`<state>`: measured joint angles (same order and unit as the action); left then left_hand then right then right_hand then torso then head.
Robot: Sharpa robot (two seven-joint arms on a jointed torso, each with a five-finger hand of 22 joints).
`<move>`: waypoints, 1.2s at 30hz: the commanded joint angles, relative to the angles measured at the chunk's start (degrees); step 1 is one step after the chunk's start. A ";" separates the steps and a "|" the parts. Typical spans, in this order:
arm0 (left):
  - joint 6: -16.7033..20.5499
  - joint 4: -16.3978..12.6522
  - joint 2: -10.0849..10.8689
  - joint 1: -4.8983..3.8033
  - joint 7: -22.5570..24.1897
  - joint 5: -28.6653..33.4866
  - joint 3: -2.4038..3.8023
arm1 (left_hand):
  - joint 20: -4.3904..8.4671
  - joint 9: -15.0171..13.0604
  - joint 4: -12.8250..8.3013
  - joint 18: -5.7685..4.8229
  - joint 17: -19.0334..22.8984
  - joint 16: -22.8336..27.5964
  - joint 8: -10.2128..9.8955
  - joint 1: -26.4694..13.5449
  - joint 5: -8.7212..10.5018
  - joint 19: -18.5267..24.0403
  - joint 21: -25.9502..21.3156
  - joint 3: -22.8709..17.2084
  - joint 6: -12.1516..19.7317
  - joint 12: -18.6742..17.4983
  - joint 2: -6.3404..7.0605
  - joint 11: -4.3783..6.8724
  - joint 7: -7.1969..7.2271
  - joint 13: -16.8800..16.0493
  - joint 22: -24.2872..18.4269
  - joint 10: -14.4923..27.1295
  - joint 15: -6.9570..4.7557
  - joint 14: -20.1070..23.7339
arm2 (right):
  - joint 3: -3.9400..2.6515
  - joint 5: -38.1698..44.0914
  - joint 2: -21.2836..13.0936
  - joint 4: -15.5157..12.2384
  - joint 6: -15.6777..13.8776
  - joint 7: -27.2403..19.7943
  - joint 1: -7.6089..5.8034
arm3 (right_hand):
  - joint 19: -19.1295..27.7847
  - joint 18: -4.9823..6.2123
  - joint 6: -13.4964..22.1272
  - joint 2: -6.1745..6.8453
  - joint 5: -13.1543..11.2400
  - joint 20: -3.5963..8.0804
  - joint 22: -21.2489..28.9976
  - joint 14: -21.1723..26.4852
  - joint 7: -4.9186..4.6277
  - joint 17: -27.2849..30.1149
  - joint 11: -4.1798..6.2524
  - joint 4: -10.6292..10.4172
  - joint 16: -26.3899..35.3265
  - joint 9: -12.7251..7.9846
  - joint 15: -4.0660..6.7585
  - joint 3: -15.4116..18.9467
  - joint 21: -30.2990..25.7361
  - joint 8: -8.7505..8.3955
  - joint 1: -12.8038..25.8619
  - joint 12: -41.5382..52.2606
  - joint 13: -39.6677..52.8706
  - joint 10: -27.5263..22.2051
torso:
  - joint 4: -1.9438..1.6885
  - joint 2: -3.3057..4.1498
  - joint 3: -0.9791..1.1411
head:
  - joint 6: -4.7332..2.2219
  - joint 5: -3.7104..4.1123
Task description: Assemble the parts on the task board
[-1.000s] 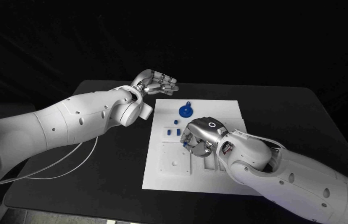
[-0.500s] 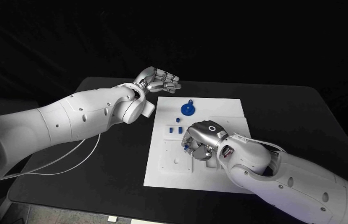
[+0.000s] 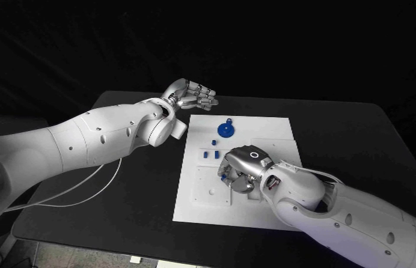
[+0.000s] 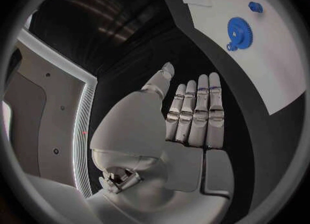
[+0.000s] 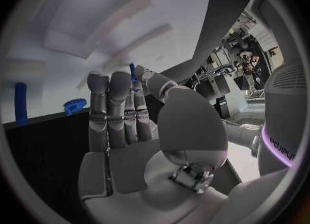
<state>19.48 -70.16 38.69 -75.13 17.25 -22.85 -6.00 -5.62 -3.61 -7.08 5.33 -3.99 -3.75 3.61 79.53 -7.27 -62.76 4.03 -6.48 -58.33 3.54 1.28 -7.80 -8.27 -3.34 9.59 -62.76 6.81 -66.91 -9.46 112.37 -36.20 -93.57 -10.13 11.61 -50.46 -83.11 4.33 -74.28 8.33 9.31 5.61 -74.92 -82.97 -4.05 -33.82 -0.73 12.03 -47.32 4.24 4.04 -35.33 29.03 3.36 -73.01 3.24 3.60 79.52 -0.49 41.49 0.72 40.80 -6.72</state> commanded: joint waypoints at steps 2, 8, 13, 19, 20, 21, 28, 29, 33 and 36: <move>-0.08 -0.03 -0.09 -0.06 0.43 0.39 0.06 | -0.23 0.05 0.44 -0.35 0.06 0.24 0.25 0.02 -0.06 0.03 0.29 0.05 -0.03 0.02 -0.03 -0.13 -0.26 0.02 -0.05 0.31 0.08 0.50 | 0.14 0.39 -0.07 0.12 1.53 -0.20 0.18 | -0.49 1.02 -0.39 -0.62 0.30 -0.03 -2.98 -0.03 0.05 0.07 0.07 0.39 -0.03 0.05 0.29 -0.05 -0.30 0.30 0.00 0.20 0.05 0.53 | -0.04 -0.02 -0.01 | 0.04 0.04; -0.15 0.05 -0.09 -0.06 0.32 0.39 0.06 | -0.26 0.05 0.52 -0.34 0.07 0.24 0.25 0.00 -0.06 0.02 0.28 0.08 -0.01 0.02 -0.02 -0.16 -0.27 0.02 -0.21 0.36 0.11 0.60 | 0.21 0.33 -0.08 0.33 1.83 -0.15 0.22 | -0.53 1.03 -0.37 -0.66 0.42 -0.02 -3.01 -0.02 0.05 0.12 0.07 0.49 -0.02 0.05 0.29 -0.09 -0.48 0.30 0.09 0.20 0.05 0.51 | -0.05 0.00 -0.01 | 0.14 0.00; -0.20 0.16 -0.09 -0.06 0.24 0.39 0.06 | -0.29 0.05 0.52 -0.32 0.09 0.26 0.25 0.06 -0.04 0.02 0.28 0.09 -0.02 0.03 -0.01 -0.17 -0.27 0.02 -0.31 0.39 0.16 0.75 | 0.25 0.33 -0.09 0.51 1.94 -0.13 0.26 | -0.53 1.03 -0.37 -0.66 0.42 -0.02 -3.01 -0.02 0.05 0.12 0.07 0.49 -0.02 0.05 0.29 -0.09 -0.48 0.30 0.09 0.20 0.05 0.51 | -0.05 -0.02 -0.03 | 0.19 0.01; -0.28 0.28 -0.09 -0.06 0.19 0.39 0.06 | -0.35 0.05 0.57 -0.26 0.08 0.25 0.26 0.08 -0.05 0.02 0.27 0.11 -0.05 0.03 -0.01 -0.18 -0.25 0.02 -0.51 0.41 0.21 0.89 | 0.28 0.35 -0.16 0.54 1.83 -0.12 0.31 | -0.56 1.04 -0.41 -0.68 0.46 0.00 -3.01 -0.02 0.06 0.15 0.08 0.57 -0.01 0.07 0.33 -0.12 -0.68 0.32 0.16 0.21 0.05 0.56 | -0.06 0.00 -0.04 | 0.25 -0.01; -0.29 0.30 -0.10 -0.06 0.18 0.39 0.06 | -0.35 0.05 0.57 -0.26 0.08 0.25 0.26 0.08 -0.05 0.02 0.27 0.11 -0.05 0.03 -0.01 -0.18 -0.25 0.02 -0.51 0.41 0.21 0.89 | 0.28 0.36 -0.17 0.53 1.75 -0.13 0.32 | -0.56 1.04 -0.41 -0.68 0.46 0.00 -3.01 -0.02 0.06 0.15 0.08 0.57 -0.01 0.07 0.33 -0.12 -0.68 0.32 0.16 0.21 0.05 0.56 | -0.05 -0.01 -0.03 | 0.27 -0.04; -0.31 0.32 -0.10 -0.06 0.16 0.39 0.05 | -0.35 0.05 0.57 -0.26 0.08 0.25 0.26 0.08 -0.05 0.02 0.27 0.11 -0.05 0.03 -0.01 -0.18 -0.25 0.02 -0.51 0.41 0.21 0.89 | 0.28 0.36 -0.19 0.52 1.66 -0.15 0.33 | -0.56 1.04 -0.41 -0.68 0.46 0.00 -3.01 -0.02 0.06 0.15 0.08 0.57 -0.01 0.07 0.33 -0.12 -0.68 0.32 0.16 0.21 0.05 0.56 | -0.05 -0.01 -0.03 | 0.27 -0.04; -0.32 0.49 -0.10 -0.05 0.12 0.37 0.05 | -0.39 0.05 0.57 -0.23 0.10 0.26 0.25 0.11 -0.04 0.03 0.26 0.11 -0.05 0.02 -0.01 -0.20 -0.26 0.02 -0.66 0.44 0.25 1.03 | 0.29 0.36 -0.30 0.38 0.87 -0.29 0.45 | -0.61 1.03 -0.42 -0.69 0.54 0.04 -3.02 -0.02 0.07 0.18 0.09 0.66 -0.02 0.08 0.35 -0.16 -0.78 0.31 0.22 0.20 0.05 0.59 | 0.00 -0.04 -0.01 | 0.27 -0.11; -0.33 0.50 -0.10 -0.05 0.12 0.37 0.05 | -0.39 0.05 0.57 -0.23 0.10 0.26 0.25 0.11 -0.04 0.03 0.26 0.11 -0.05 0.02 -0.01 -0.20 -0.26 0.02 -0.66 0.44 0.25 1.03 | 0.29 0.35 -0.32 0.34 0.76 -0.31 0.47 | -0.61 1.03 -0.42 -0.69 0.54 0.04 -3.02 -0.02 0.07 0.18 0.09 0.66 -0.02 0.08 0.35 -0.16 -0.78 0.31 0.22 0.20 0.05 0.59 | -0.01 -0.03 -0.02 | 0.24 -0.11; -0.40 0.50 -0.11 -0.05 0.11 0.37 0.05 | -0.39 0.05 0.57 -0.23 0.10 0.26 0.25 0.11 -0.04 0.03 0.26 0.11 -0.05 0.02 -0.01 -0.20 -0.26 0.02 -0.66 0.44 0.25 1.03 | 0.29 0.35 -0.33 0.27 0.49 -0.32 0.54 | -0.64 1.04 -0.47 -0.70 0.44 0.05 -3.02 -0.02 0.09 0.20 0.10 0.71 0.00 0.09 0.36 -0.22 -0.84 0.31 0.23 0.21 0.05 0.64 | -0.01 -0.02 0.01 | 0.15 -0.12; -0.43 0.51 -0.13 -0.05 0.11 0.36 0.05 | -0.39 0.05 0.57 -0.23 0.10 0.26 0.25 0.11 -0.04 0.03 0.26 0.11 -0.05 0.02 -0.01 -0.20 -0.26 0.02 -0.66 0.44 0.25 1.03 | 0.29 0.35 -0.34 0.23 0.29 -0.32 0.58 | -0.64 1.04 -0.47 -0.70 0.44 0.05 -3.02 -0.02 0.09 0.20 0.10 0.71 0.00 0.09 0.36 -0.22 -0.84 0.31 0.23 0.21 0.05 0.64 | -0.01 -0.02 0.01 | 0.15 -0.12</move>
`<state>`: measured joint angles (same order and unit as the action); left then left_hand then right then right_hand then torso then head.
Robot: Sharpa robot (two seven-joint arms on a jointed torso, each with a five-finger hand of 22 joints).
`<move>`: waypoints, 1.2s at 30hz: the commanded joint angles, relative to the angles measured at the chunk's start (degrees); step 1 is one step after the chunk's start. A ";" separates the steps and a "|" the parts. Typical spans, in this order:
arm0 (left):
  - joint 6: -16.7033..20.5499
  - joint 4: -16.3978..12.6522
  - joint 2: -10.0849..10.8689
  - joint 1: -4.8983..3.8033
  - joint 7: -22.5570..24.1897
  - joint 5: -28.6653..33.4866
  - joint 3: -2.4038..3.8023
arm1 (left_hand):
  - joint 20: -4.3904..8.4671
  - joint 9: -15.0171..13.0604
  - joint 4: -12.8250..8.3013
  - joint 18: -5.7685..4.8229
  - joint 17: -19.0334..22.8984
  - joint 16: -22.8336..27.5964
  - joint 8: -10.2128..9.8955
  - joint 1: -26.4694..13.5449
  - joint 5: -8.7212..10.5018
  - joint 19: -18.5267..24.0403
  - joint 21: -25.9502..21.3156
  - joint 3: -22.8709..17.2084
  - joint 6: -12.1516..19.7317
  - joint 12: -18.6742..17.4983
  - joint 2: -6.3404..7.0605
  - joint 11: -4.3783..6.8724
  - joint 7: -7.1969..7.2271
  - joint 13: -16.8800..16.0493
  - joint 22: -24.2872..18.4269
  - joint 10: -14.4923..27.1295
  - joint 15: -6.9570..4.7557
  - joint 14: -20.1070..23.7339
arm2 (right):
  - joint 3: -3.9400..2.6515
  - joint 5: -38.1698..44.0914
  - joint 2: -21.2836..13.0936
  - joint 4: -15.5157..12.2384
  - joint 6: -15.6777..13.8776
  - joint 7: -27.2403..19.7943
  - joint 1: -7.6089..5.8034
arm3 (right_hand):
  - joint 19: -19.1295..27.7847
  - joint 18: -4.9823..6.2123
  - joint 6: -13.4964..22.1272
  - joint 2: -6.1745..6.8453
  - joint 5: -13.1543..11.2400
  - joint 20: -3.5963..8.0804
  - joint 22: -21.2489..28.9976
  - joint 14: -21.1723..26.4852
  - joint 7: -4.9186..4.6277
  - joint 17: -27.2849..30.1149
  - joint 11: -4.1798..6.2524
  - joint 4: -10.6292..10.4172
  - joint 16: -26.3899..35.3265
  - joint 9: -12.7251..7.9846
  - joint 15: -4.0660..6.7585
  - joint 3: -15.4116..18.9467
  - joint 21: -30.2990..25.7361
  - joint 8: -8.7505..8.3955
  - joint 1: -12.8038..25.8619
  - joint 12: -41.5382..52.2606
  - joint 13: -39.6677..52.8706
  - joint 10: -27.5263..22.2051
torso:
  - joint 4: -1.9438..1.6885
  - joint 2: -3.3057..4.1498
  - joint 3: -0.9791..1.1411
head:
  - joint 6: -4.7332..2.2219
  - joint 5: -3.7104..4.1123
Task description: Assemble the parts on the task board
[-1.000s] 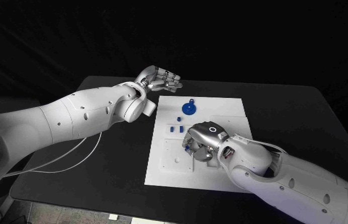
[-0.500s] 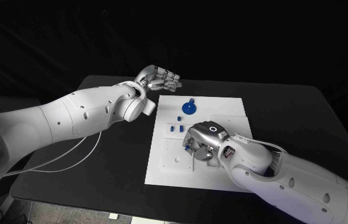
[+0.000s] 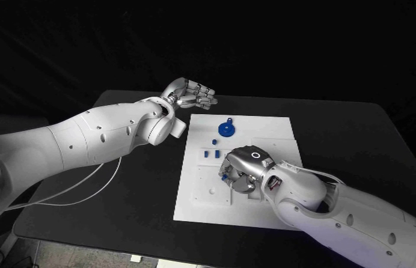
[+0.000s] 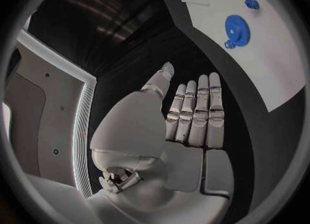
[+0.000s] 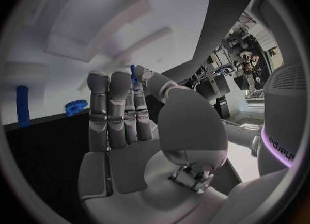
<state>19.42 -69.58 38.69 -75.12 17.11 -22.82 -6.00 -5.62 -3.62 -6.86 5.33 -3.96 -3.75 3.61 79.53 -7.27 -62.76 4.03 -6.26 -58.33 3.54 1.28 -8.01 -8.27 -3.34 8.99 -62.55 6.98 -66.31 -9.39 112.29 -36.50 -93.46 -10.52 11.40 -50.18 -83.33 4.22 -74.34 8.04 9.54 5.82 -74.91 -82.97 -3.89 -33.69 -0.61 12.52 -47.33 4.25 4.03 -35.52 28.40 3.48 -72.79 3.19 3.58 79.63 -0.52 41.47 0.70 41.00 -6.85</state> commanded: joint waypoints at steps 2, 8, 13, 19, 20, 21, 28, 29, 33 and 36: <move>-0.38 -0.06 -0.12 -0.06 0.26 0.34 0.05 | -0.46 0.05 0.40 -0.16 0.06 0.26 0.26 0.10 -0.07 0.02 0.26 -0.12 -0.10 0.03 -0.09 0.01 -0.25 0.02 -0.30 0.25 0.13 0.60 | 0.22 0.44 -0.05 0.06 0.50 -0.12 0.34 | -0.43 1.14 -0.41 -0.41 0.22 -0.16 -3.04 -0.02 -0.07 0.07 -0.03 0.22 0.00 0.08 0.37 -0.02 -0.20 0.20 0.01 0.26 0.08 0.52 | 0.03 0.02 0.02 | -0.06 0.01; -0.44 -0.03 -0.13 -0.06 0.26 0.34 0.05 | -0.46 0.05 0.40 -0.16 0.06 0.26 0.26 0.10 -0.07 0.02 0.26 -0.12 -0.10 0.03 -0.09 0.01 -0.25 0.02 -0.30 0.25 0.13 0.60 | 0.22 0.48 -0.11 -0.12 0.10 -0.08 0.44 | -0.43 1.14 -0.41 -0.41 0.22 -0.16 -3.04 -0.02 -0.07 0.07 -0.03 0.22 0.00 0.08 0.37 -0.02 -0.20 0.20 0.01 0.26 0.08 0.52 | 0.02 0.03 0.03 | -0.04 0.05; -0.51 0.00 -0.13 -0.06 0.21 0.34 0.05 | -0.46 0.05 0.40 -0.16 0.06 0.26 0.26 0.10 -0.07 0.02 0.26 -0.12 -0.10 0.03 -0.09 0.01 -0.25 0.02 -0.30 0.25 0.13 0.60 | 0.22 0.52 -0.20 -0.12 0.04 0.11 0.47 | -0.47 1.16 -0.47 -0.41 0.17 -0.14 -3.06 -0.01 -0.05 0.09 -0.02 0.30 0.00 0.09 0.38 -0.14 -0.28 0.20 0.03 0.25 0.07 0.57 | 0.01 0.01 -0.01 | -0.03 0.07; -0.59 -0.03 -0.10 -0.05 0.14 0.33 0.05 | -0.51 0.05 0.45 -0.15 0.06 0.25 0.26 0.06 -0.03 0.02 0.25 -0.08 -0.08 0.03 -0.10 0.00 -0.24 0.01 -0.57 0.30 0.15 0.66 | 0.22 0.62 -0.23 -0.05 0.46 0.47 0.49 | -0.48 1.16 -0.49 -0.41 0.06 -0.15 -3.08 -0.01 -0.06 0.09 -0.02 0.28 -0.01 0.10 0.39 -0.18 -0.27 0.20 0.08 0.25 0.07 0.56 | 0.02 0.00 -0.02 | -0.05 0.15; -0.59 -0.02 -0.10 -0.05 0.14 0.33 0.05 | -0.51 0.05 0.45 -0.15 0.06 0.25 0.26 0.06 -0.03 0.02 0.25 -0.08 -0.08 0.03 -0.10 0.00 -0.24 0.01 -0.57 0.30 0.15 0.66 | 0.22 0.71 -0.23 -0.04 0.51 0.57 0.49 | -0.48 1.16 -0.49 -0.41 0.06 -0.15 -3.08 -0.01 -0.06 0.09 -0.02 0.28 -0.01 0.10 0.39 -0.18 -0.27 0.20 0.08 0.25 0.07 0.56 | 0.02 0.00 -0.02 | -0.05 0.15; -0.60 -0.02 -0.10 -0.05 0.13 0.33 0.05 | -0.51 0.05 0.45 -0.15 0.06 0.25 0.26 0.06 -0.03 0.02 0.25 -0.08 -0.08 0.03 -0.10 0.00 -0.24 0.01 -0.57 0.30 0.15 0.66 | 0.22 0.82 -0.23 -0.02 0.54 0.69 0.49 | -0.48 1.16 -0.49 -0.41 0.06 -0.15 -3.08 -0.01 -0.06 0.09 -0.02 0.28 -0.01 0.10 0.39 -0.18 -0.27 0.20 0.08 0.25 0.07 0.56 | 0.02 -0.01 -0.03 | -0.05 0.16; -0.64 0.00 -0.10 -0.05 0.12 0.33 0.05 | -0.51 0.05 0.45 -0.15 0.06 0.25 0.26 0.06 -0.03 0.02 0.25 -0.08 -0.08 0.03 -0.10 0.00 -0.24 0.01 -0.57 0.30 0.15 0.66 | 0.22 1.45 -0.21 0.04 0.54 1.36 0.49 | -0.47 1.14 -0.47 -0.39 -0.02 -0.15 -3.08 -0.01 -0.05 0.09 -0.01 0.30 -0.01 0.10 0.38 -0.22 -0.28 0.19 0.06 0.26 0.08 0.58 | -0.01 0.02 -0.04 | -0.06 0.30; -0.65 0.01 -0.10 -0.05 0.11 0.33 0.05 | -0.51 0.05 0.45 -0.15 0.06 0.25 0.26 0.06 -0.03 0.02 0.25 -0.08 -0.08 0.03 -0.10 0.00 -0.24 0.01 -0.57 0.30 0.15 0.66 | 0.22 1.49 -0.20 0.04 0.54 1.40 0.49 | -0.47 1.14 -0.47 -0.39 -0.02 -0.15 -3.08 -0.01 -0.05 0.09 -0.01 0.30 -0.01 0.10 0.38 -0.22 -0.28 0.19 0.06 0.26 0.08 0.58 | -0.01 0.02 -0.05 | -0.07 0.32; -0.66 0.01 -0.08 -0.05 0.10 0.33 0.05 | -0.53 0.05 0.46 -0.10 0.06 0.26 0.26 0.10 -0.04 -0.05 0.28 -0.04 -0.05 0.04 -0.11 -0.02 -0.26 0.01 -0.87 0.34 0.18 0.72 | 0.22 1.58 -0.09 0.06 0.65 1.47 0.49 | -0.47 1.14 -0.47 -0.39 -0.02 -0.15 -3.08 -0.01 -0.05 0.09 -0.01 0.30 -0.01 0.10 0.38 -0.22 -0.28 0.19 0.06 0.26 0.08 0.58 | 0.01 0.02 -0.07 | -0.07 0.30; -0.68 0.00 -0.08 -0.05 0.08 0.32 0.05 | -0.53 0.05 0.46 -0.10 0.06 0.26 0.26 0.10 -0.04 -0.05 0.28 -0.04 -0.05 0.04 -0.11 -0.02 -0.26 0.01 -0.87 0.34 0.18 0.72 | 0.22 1.58 0.06 0.14 1.03 1.57 0.49 | -0.48 1.13 -0.48 -0.37 -0.08 -0.15 -3.10 -0.01 -0.05 0.08 -0.01 0.29 -0.04 0.10 0.39 -0.32 -0.26 0.18 0.08 0.25 0.07 0.59 | 0.03 0.03 -0.10 | -0.03 0.31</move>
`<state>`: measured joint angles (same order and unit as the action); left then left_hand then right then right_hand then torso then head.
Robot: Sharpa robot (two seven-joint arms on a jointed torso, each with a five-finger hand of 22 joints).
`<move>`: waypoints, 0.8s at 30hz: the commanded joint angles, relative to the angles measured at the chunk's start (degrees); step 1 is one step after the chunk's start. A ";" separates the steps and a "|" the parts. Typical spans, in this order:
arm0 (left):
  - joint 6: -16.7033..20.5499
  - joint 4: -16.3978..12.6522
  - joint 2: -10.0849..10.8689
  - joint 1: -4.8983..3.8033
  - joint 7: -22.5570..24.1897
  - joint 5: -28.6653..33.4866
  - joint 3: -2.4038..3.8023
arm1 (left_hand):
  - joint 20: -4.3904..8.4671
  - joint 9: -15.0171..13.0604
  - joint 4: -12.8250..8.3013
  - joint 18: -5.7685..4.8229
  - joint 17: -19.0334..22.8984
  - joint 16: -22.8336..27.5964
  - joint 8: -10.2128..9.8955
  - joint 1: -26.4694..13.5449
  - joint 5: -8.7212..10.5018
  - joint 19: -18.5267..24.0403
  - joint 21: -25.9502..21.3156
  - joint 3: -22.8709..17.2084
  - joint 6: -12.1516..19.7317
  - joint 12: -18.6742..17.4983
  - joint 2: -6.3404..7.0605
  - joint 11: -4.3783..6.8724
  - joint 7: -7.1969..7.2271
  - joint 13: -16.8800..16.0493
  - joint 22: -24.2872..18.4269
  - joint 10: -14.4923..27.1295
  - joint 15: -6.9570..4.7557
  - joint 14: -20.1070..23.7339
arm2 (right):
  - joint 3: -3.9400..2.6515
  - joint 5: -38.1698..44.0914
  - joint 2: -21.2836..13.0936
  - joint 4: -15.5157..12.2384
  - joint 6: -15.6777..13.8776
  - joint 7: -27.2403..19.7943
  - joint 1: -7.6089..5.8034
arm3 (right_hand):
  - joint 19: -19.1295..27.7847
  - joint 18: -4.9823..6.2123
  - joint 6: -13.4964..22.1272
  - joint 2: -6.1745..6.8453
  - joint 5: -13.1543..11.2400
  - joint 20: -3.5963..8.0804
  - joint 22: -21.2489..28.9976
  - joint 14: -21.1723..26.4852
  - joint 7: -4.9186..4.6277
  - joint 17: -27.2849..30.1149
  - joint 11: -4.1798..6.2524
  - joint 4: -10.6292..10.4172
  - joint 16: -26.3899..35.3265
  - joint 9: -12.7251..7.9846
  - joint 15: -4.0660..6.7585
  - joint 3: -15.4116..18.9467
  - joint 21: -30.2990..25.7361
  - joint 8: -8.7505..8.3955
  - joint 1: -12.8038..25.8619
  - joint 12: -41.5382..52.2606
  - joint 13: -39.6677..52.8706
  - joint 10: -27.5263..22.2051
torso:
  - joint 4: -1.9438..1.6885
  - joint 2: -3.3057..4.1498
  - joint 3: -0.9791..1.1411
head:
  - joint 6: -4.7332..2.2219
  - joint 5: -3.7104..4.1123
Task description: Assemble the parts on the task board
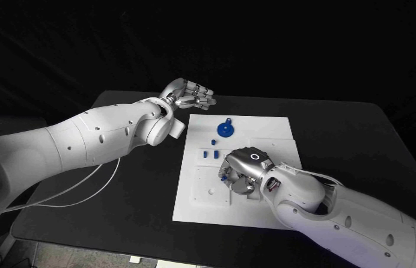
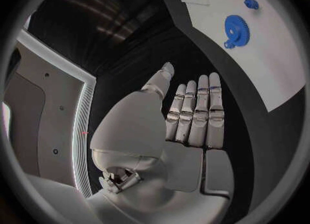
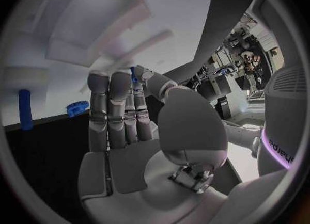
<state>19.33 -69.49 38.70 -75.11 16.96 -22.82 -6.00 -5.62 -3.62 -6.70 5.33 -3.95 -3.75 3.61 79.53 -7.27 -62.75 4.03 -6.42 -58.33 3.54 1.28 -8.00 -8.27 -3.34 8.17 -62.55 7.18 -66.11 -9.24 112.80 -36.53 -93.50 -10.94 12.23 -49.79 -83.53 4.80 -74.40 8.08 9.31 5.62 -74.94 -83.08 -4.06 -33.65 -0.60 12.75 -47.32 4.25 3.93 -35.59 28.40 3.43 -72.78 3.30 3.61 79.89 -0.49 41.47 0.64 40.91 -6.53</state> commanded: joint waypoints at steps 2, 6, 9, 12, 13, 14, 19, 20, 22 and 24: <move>-0.59 -0.09 -0.10 -0.05 0.20 0.32 0.06 | -0.53 0.05 0.30 -0.10 0.05 0.26 0.26 0.11 -0.04 -0.05 0.28 0.12 -0.05 0.04 -0.12 -0.02 -0.26 0.02 -0.05 0.35 -0.02 0.52 | 0.06 1.06 0.21 0.28 1.69 0.79 0.10 | -0.23 0.54 -0.35 -0.41 0.07 0.04 -3.03 0.13 0.09 0.06 -0.04 0.01 -0.01 0.09 0.47 -0.26 -0.47 0.22 0.12 0.13 0.04 0.26 | -0.02 0.00 -0.04 | 0.09 0.06; -0.62 -0.10 -0.12 -0.06 0.14 0.31 0.06 | -0.53 0.05 0.30 -0.10 0.05 0.26 0.26 0.11 -0.04 -0.05 0.28 0.12 -0.05 0.04 -0.12 -0.02 -0.26 0.02 -0.05 0.35 -0.02 0.52 | 0.07 0.95 0.76 0.74 2.54 0.91 0.10 | -0.03 0.49 -0.11 -0.47 -0.11 -0.03 -2.87 0.20 0.01 0.20 -0.11 -0.14 0.22 0.05 0.41 -0.14 -1.17 0.23 0.18 0.15 0.04 -0.01 | -0.05 -0.01 -0.05 | 0.12 0.09; -0.64 -0.12 -0.12 -0.06 0.11 0.30 0.06 | -0.53 0.05 0.30 -0.10 0.05 0.26 0.26 0.11 -0.04 -0.05 0.28 0.12 -0.05 0.04 -0.12 -0.02 -0.26 0.02 -0.05 0.35 -0.02 0.52 | 0.11 0.54 1.21 1.22 3.40 0.83 0.09 | -0.01 0.46 0.32 -0.47 -0.02 -0.13 -2.82 0.10 -0.12 0.27 -0.22 -0.28 0.28 -0.02 0.24 0.16 -1.45 0.19 0.23 0.11 0.01 -0.44 | -0.09 0.03 -0.03 | 0.16 0.10; -0.69 -0.14 -0.11 -0.06 0.10 0.30 0.06 | -0.53 0.05 0.30 -0.10 0.05 0.26 0.26 0.11 -0.04 -0.05 0.28 0.12 -0.05 0.04 -0.12 -0.02 -0.26 0.02 -0.05 0.35 -0.02 0.52 | 0.21 -0.23 1.52 1.61 4.14 0.38 0.09 | 0.15 0.40 1.77 -0.11 2.65 -0.51 -2.55 0.11 -0.47 0.33 -0.62 -1.16 0.34 -0.27 -0.18 1.82 -2.37 0.18 1.12 0.11 -0.03 -2.11 | -0.10 0.02 -0.01 | 0.24 0.03; -0.71 -0.14 -0.10 -0.06 0.09 0.30 0.06 | -0.53 0.05 0.30 -0.10 0.05 0.26 0.26 0.11 -0.04 -0.05 0.28 0.12 -0.05 0.04 -0.12 -0.02 -0.26 0.02 -0.05 0.35 -0.02 0.52 | 0.25 -0.49 1.58 1.72 4.27 0.25 0.09 | 0.14 0.47 2.39 -0.16 2.61 -0.73 -2.48 0.09 -0.60 0.35 -0.83 -1.26 0.32 -0.35 -0.44 2.78 -2.73 0.13 0.83 0.08 -0.08 -2.79 | -0.12 0.01 -0.02 | 0.26 0.02; -0.72 -0.14 -0.09 -0.06 0.09 0.30 0.06 | -0.55 0.05 0.33 -0.09 0.05 0.25 0.25 0.12 0.02 -0.09 0.29 0.17 -0.01 0.03 -0.11 -0.04 -0.28 0.02 -0.35 0.38 0.00 0.55 | 0.28 -0.62 1.61 1.77 4.31 0.17 0.09 | 0.15 0.51 2.99 -0.11 2.50 -0.81 -2.42 0.13 -0.74 0.38 -1.05 -1.46 0.35 -0.43 -0.47 2.98 -2.93 0.09 1.03 0.06 -0.12 -3.51 | -0.10 0.00 -0.01 | 0.27 0.01; -0.81 -0.14 -0.03 -0.06 0.03 0.30 0.06 | -0.55 0.05 0.33 -0.09 0.05 0.25 0.25 0.12 0.02 -0.09 0.29 0.17 -0.01 0.03 -0.11 -0.04 -0.28 0.02 -0.35 0.38 0.00 0.55 | 0.42 -1.45 1.64 1.99 4.39 -0.23 0.09 | -0.08 0.68 4.28 0.32 3.10 -1.16 -2.13 0.13 -0.90 0.47 -1.53 -2.59 0.30 -0.45 -0.78 4.72 -3.70 0.14 1.61 0.05 -0.16 -5.30 | 0.03 -0.03 0.00 | 0.30 -0.03; -0.83 -0.14 -0.03 -0.06 0.02 0.30 0.06 | -0.55 0.05 0.33 -0.09 0.05 0.25 0.25 0.12 0.02 -0.09 0.29 0.17 -0.01 0.03 -0.11 -0.04 -0.28 0.02 -0.35 0.38 0.00 0.55 | 0.44 -1.60 1.63 2.01 4.35 -0.27 0.09 | -0.16 0.73 4.54 0.50 2.99 -1.25 -2.01 0.14 -0.96 0.52 -1.81 -2.95 0.30 -0.46 -0.89 5.03 -4.01 0.15 1.76 0.05 -0.17 -6.32 | 0.02 -0.02 0.02 | 0.32 -0.03; -0.86 -0.15 -0.01 -0.06 -0.01 0.30 0.06 | -0.55 0.05 0.33 -0.09 0.05 0.25 0.25 0.12 0.02 -0.09 0.29 0.17 -0.01 0.03 -0.11 -0.04 -0.28 0.02 -0.35 0.38 0.00 0.55 | 0.47 -1.87 1.57 2.01 4.13 -0.33 0.09 | -0.20 0.82 4.77 0.75 2.82 -1.35 -1.91 0.17 -0.99 0.55 -2.02 -3.30 0.30 -0.46 -0.98 5.23 -4.34 0.15 1.96 0.06 -0.17 -7.11 | 0.03 0.01 0.04 | 0.33 -0.05; -0.88 -0.15 -0.01 -0.06 -0.04 0.30 0.06 | -0.55 0.05 0.33 -0.09 0.05 0.25 0.25 0.12 0.02 -0.09 0.29 0.17 -0.01 0.03 -0.11 -0.04 -0.28 0.02 -0.35 0.38 0.00 0.55 | 0.49 -2.09 1.50 2.01 3.64 -0.33 0.09 | -0.32 0.99 5.43 1.20 2.32 -1.50 -1.68 0.18 -1.11 0.62 -2.30 -3.80 0.31 -0.49 -1.13 5.59 -4.93 0.14 2.11 0.06 -0.18 -8.03 | 0.01 0.03 0.07 | 0.31 -0.06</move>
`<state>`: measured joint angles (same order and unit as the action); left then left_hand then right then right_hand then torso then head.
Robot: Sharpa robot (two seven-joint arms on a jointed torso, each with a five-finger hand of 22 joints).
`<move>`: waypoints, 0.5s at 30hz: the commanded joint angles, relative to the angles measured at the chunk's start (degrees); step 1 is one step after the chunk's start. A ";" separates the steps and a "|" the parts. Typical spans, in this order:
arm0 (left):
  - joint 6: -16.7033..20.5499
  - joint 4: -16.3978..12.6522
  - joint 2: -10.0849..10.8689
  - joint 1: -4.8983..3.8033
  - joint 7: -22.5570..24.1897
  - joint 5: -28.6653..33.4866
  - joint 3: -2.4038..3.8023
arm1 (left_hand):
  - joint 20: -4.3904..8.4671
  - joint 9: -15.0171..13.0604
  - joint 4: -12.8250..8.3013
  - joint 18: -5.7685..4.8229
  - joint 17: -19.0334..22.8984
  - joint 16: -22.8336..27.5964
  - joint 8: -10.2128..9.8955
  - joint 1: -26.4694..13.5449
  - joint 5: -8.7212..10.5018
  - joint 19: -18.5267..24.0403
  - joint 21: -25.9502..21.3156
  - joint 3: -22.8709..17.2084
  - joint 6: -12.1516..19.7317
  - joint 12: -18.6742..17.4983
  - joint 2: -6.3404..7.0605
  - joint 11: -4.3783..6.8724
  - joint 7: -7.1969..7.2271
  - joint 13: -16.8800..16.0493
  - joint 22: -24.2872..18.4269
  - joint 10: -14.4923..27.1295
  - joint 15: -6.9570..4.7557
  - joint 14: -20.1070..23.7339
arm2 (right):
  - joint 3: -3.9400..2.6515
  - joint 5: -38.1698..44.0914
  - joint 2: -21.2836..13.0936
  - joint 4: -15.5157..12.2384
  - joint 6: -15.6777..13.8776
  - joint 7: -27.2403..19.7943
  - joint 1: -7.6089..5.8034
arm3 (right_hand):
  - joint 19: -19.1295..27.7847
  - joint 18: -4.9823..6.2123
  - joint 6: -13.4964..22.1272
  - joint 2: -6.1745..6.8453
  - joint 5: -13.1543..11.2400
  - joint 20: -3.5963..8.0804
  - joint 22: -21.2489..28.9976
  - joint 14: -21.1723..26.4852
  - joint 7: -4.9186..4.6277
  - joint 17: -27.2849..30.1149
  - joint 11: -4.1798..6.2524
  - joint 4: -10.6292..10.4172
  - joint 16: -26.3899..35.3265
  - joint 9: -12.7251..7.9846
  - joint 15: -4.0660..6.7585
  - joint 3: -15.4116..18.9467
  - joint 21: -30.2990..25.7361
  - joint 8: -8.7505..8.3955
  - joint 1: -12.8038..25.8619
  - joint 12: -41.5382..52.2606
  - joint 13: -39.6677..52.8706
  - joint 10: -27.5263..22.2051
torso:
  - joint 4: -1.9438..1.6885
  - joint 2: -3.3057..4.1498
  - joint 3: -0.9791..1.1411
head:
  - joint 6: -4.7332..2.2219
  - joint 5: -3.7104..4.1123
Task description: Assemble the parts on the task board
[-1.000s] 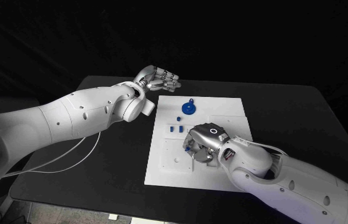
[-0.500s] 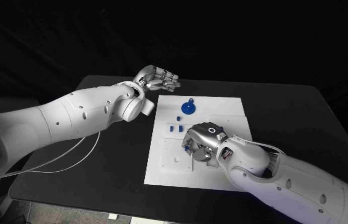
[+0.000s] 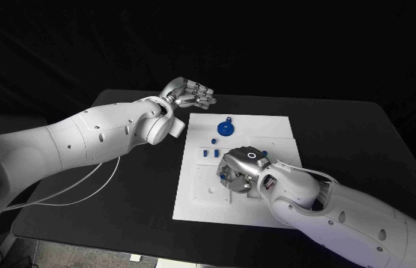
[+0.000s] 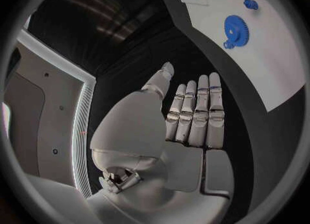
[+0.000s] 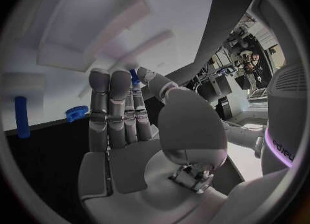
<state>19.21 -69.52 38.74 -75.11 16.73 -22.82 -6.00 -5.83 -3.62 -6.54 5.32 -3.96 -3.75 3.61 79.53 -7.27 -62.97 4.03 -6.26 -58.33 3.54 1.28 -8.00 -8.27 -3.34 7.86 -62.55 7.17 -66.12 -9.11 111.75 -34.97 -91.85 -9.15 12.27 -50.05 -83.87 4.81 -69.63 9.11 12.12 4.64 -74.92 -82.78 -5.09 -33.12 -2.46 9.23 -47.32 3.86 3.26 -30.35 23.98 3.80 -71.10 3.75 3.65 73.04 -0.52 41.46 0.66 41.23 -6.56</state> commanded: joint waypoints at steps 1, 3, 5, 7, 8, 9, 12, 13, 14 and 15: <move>-0.77 -0.12 -0.05 -0.06 0.19 0.30 0.06 | -0.37 0.06 0.20 -0.09 0.07 0.26 0.24 0.11 0.07 0.13 0.28 0.06 0.05 0.03 -0.09 -0.07 -0.29 0.02 -0.19 0.45 0.03 0.64 | 0.37 -1.12 -0.10 0.36 1.50 -0.37 0.34 | -0.01 1.07 1.28 0.44 -0.61 -0.60 -1.56 -0.08 -0.14 0.14 -0.60 -0.54 0.33 -0.15 -0.53 0.56 -0.89 -0.25 0.53 -0.39 -0.24 -1.72 | 0.04 0.04 0.07 | -0.03 -0.04; -0.81 -0.12 -0.04 -0.06 0.17 0.30 0.06 | -0.37 0.06 0.20 -0.09 0.07 0.26 0.24 0.11 0.07 0.13 0.28 0.06 0.05 0.03 -0.09 -0.07 -0.29 0.02 -0.19 0.45 0.03 0.64 | 0.38 -1.28 -0.20 0.33 0.73 -0.35 0.34 | -0.13 1.35 2.38 0.95 -0.85 -0.79 -1.25 -0.05 -0.14 0.26 -0.95 -1.02 0.40 -0.15 -0.73 0.81 -1.73 -0.22 0.46 -0.38 -0.25 -3.04 | 0.05 0.02 0.08 | -0.04 -0.06; -0.84 -0.12 -0.03 -0.06 0.14 0.30 0.06 | -0.37 0.06 0.20 -0.09 0.07 0.26 0.24 0.11 0.07 0.13 0.28 0.06 0.05 0.03 -0.09 -0.07 -0.29 0.02 -0.19 0.45 0.03 0.64 | 0.38 -1.38 -0.30 0.28 0.16 -0.34 0.34 | -0.18 1.55 2.61 1.40 -0.97 -0.93 -1.03 -0.04 -0.17 0.34 -1.22 -1.27 0.44 -0.16 -0.90 1.03 -2.32 -0.23 0.43 -0.37 -0.26 -4.01 | 0.05 0.02 0.08 | -0.04 -0.06; -0.90 -0.12 -0.01 -0.06 0.11 0.30 0.06 | -0.37 0.06 0.20 -0.09 0.07 0.26 0.24 0.11 0.07 0.13 0.28 0.06 0.05 0.03 -0.09 -0.07 -0.29 0.02 -0.19 0.45 0.03 0.64 | 0.39 -1.54 -0.50 0.12 -0.70 -0.35 0.34 | -0.36 1.85 3.21 1.96 -0.97 -1.17 -0.76 -0.07 -0.06 0.46 -1.52 -1.70 0.46 -0.17 -1.09 1.54 -2.89 -0.23 0.26 -0.38 -0.26 -5.20 | 0.01 0.04 0.10 | 0.01 -0.03; -0.91 -0.11 -0.01 -0.06 0.11 0.30 0.06 | -0.37 0.06 0.20 -0.09 0.07 0.26 0.24 0.11 0.07 0.13 0.28 0.06 0.05 0.03 -0.09 -0.07 -0.29 0.02 -0.19 0.45 0.03 0.64 | 0.39 -1.62 -0.60 0.00 -1.08 -0.38 0.34 | -0.45 1.97 3.40 2.15 -0.78 -1.29 -0.66 -0.07 -0.08 0.52 -1.67 -1.91 0.47 -0.17 -1.20 2.00 -3.07 -0.22 0.18 -0.36 -0.26 -5.71 | 0.00 0.04 0.09 | 0.00 -0.02; -0.92 -0.10 0.00 -0.06 0.10 0.30 0.06 | -0.37 0.06 0.20 -0.09 0.07 0.26 0.24 0.11 0.07 0.13 0.28 0.06 0.05 0.03 -0.09 -0.07 -0.29 0.02 -0.19 0.45 0.03 0.64 | 0.39 -1.70 -0.70 -0.13 -1.45 -0.45 0.34 | -0.53 2.07 3.52 2.18 -0.83 -1.37 -0.57 -0.09 -0.09 0.56 -1.71 -2.07 0.46 -0.16 -1.25 2.33 -3.25 -0.20 -0.01 -0.32 -0.24 -5.88 | -0.01 0.05 0.10 | 0.00 -0.01; -0.93 -0.08 0.02 -0.06 0.13 0.30 0.06 | -0.37 0.06 0.20 -0.09 0.07 0.26 0.24 0.11 0.07 0.13 0.28 0.06 0.05 0.03 -0.09 -0.07 -0.29 0.02 -0.19 0.45 0.03 0.64 | 0.39 -1.94 -1.02 -0.69 -2.34 -0.74 0.35 | -1.03 2.32 4.04 2.69 0.46 -1.53 -0.39 -0.19 0.04 0.73 -1.77 -2.71 0.32 -0.17 -1.30 5.52 -3.36 -0.21 -0.55 -0.38 -0.25 -6.26 | 0.03 0.00 0.12 | -0.09 0.08; -0.91 -0.07 0.02 -0.06 0.16 0.30 0.06 | -0.37 0.06 0.20 -0.09 0.07 0.26 0.24 0.11 0.07 0.13 0.28 0.06 0.05 0.03 -0.09 -0.07 -0.29 0.02 -0.19 0.45 0.03 0.64 | 0.38 -2.00 -1.15 -0.93 -2.67 -0.85 0.35 | -1.18 2.38 4.14 2.52 1.04 -1.56 -0.33 -0.19 0.06 0.79 -1.80 -2.99 0.26 -0.17 -1.30 6.97 -3.47 -0.21 -0.79 -0.37 -0.25 -6.35 | 0.04 0.00 0.13 | -0.13 0.09; -0.89 -0.06 0.02 -0.06 0.18 0.30 0.06 | -0.37 0.06 0.20 -0.09 0.07 0.26 0.24 0.11 0.07 0.13 0.28 0.06 0.05 0.03 -0.09 -0.07 -0.29 0.02 -0.19 0.45 0.03 0.64 | 0.38 -2.05 -1.24 -1.10 -2.86 -0.91 0.35 | -1.28 2.42 4.30 2.47 1.37 -1.58 -0.31 -0.22 0.09 0.82 -1.81 -3.08 0.19 -0.18 -1.33 7.94 -3.53 -0.22 -1.11 -0.36 -0.24 -6.46 | 0.06 0.00 0.12 | -0.17 0.08; -0.86 -0.06 0.01 -0.06 0.22 0.30 0.06 | -0.37 0.06 0.20 -0.09 0.07 0.26 0.24 0.11 0.07 0.13 0.28 0.06 0.05 0.03 -0.09 -0.07 -0.29 0.02 -0.19 0.45 0.03 0.64 | 0.37 -2.15 -1.37 -1.34 -3.11 -0.99 0.35 | -1.37 2.46 4.43 2.39 1.42 -1.60 -0.29 -0.21 0.15 0.85 -1.81 -3.21 0.15 -0.18 -1.34 8.61 -3.64 -0.21 -1.29 -0.36 -0.24 -6.54 | 0.06 -0.01 0.12 | -0.21 0.12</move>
<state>19.00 -69.49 38.81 -75.12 16.59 -22.82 -6.00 -5.83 -3.62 -6.54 5.33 -3.96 -3.75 3.61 79.53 -7.27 -62.97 4.03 -6.26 -58.33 3.54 1.28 -8.00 -8.27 -3.34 7.72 -62.55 7.17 -65.71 -8.74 110.04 -36.26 -92.89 -11.04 11.66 -49.74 -84.00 6.23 -65.64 11.53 13.42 3.50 -74.91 -83.01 -4.82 -32.32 -4.62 6.07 -47.09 3.73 2.25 -22.06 20.64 3.76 -71.76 3.10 3.31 66.64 -0.49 41.48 0.76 41.10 -6.49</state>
